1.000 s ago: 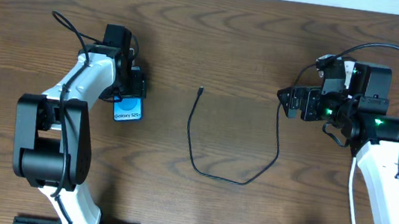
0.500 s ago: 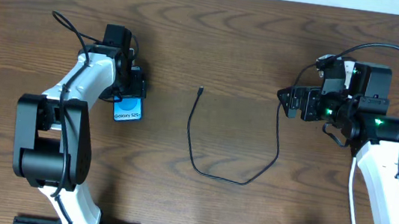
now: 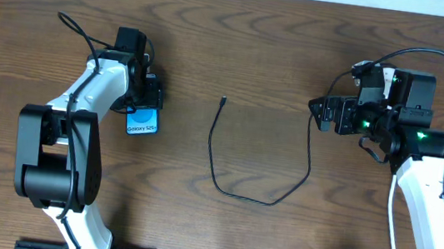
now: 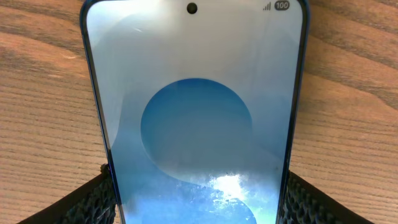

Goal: Plug charger to phone and switch on socket

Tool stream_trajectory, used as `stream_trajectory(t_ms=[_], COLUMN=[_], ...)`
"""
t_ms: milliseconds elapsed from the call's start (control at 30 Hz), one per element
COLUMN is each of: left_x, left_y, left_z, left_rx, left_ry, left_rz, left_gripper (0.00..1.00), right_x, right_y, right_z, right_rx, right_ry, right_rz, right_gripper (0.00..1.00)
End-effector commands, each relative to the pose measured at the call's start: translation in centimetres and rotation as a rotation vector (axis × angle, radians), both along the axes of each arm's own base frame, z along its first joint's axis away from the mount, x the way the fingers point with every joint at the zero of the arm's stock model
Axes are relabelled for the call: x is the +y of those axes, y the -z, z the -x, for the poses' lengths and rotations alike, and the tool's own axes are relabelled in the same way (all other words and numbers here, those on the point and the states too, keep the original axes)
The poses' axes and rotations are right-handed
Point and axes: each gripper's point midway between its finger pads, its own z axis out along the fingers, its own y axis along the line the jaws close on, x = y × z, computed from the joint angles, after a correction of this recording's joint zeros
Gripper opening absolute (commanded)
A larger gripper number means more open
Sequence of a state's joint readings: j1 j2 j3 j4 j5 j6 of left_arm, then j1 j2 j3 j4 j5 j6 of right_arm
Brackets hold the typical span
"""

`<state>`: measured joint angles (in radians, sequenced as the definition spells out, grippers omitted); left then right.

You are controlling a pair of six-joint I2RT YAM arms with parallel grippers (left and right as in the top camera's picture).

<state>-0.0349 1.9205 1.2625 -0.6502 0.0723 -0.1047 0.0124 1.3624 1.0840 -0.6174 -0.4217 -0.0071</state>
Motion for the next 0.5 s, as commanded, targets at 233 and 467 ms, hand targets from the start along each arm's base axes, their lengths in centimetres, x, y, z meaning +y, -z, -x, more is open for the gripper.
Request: stream_trajectory(t_ms=[233, 467], left_x=[-0.04, -0.03], left_y=[-1.93, -2.02], left_z=[-0.6, -0.54], left_rx=[-0.033, -0.029], left_ry=[-0.004, -0.004], left_rz=[-0.003, -0.004], left_gripper=[0.75, 0.75], right_x=[0.28, 0.28], right_y=[-0.63, -0.63], right_z=[-0.3, -0.3], right_rx=[-0.007, -0.007], right_ry=[0.002, 0.002], right_rz=[-0.007, -0.007], right_gripper=[0.99, 0.99])
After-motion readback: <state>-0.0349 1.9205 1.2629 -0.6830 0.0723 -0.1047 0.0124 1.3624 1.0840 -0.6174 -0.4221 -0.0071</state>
